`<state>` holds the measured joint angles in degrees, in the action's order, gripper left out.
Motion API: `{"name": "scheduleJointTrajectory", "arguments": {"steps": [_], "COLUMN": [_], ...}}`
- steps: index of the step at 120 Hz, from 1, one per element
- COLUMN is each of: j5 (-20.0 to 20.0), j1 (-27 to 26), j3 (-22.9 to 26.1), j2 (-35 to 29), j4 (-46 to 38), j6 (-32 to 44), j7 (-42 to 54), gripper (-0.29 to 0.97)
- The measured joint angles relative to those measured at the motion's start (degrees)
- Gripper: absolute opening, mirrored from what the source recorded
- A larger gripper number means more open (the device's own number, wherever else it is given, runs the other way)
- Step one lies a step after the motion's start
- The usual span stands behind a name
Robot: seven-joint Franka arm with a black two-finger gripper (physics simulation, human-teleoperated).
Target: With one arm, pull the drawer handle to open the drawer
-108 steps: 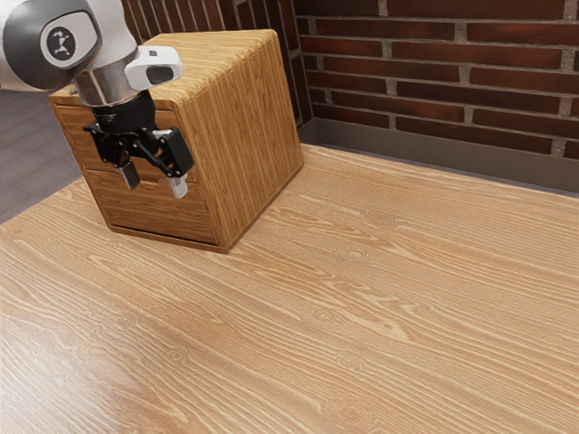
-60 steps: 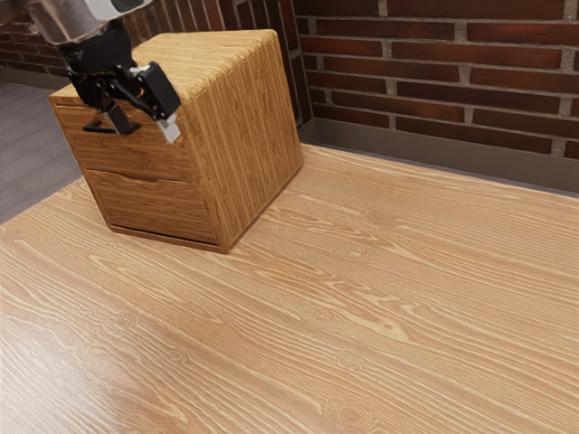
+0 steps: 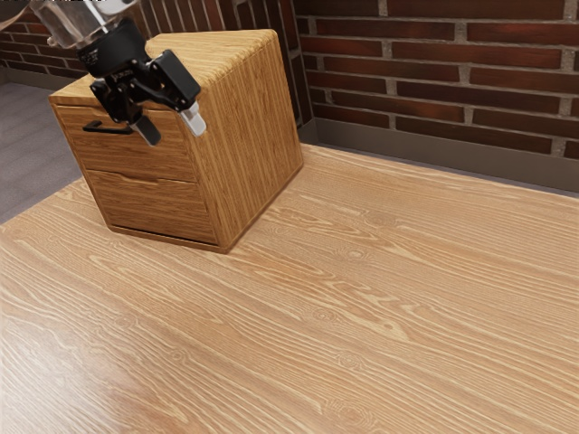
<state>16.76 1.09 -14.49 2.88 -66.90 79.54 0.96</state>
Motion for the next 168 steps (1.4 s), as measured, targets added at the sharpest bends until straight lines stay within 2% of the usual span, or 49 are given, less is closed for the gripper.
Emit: {"name": "scheduleJointTrajectory", "arguments": {"steps": [13,23,64,86,96,104,121,136,168], "j5": [1.23,1.55,4.11,3.73,-0.43,-2.10,0.83,1.39,-1.19], "j1": [5.99,8.25,8.04,9.78,11.40,12.10,10.90,11.29,12.60], "j3": [-0.02,-0.10,-3.92,-5.17,-6.07,-6.17,-9.37,-11.01,-13.28], "j2": [1.22,1.58,1.77,2.13,1.92,1.89,1.21,0.11,-2.86], "j4": [-0.21,-0.44,-2.84,-3.47,-3.87,-3.85,-4.65,-4.77,-3.75], "j6": [1.00,1.53,2.62,3.18,3.30,3.30,1.28,-1.28,-7.34], "j7": [2.25,3.60,3.24,2.11,-0.97,-3.22,-9.08,-18.29,-37.44], "gripper": [0.68,0.68,0.68,0.68,0.68,0.68,0.67,0.66,0.67]}}
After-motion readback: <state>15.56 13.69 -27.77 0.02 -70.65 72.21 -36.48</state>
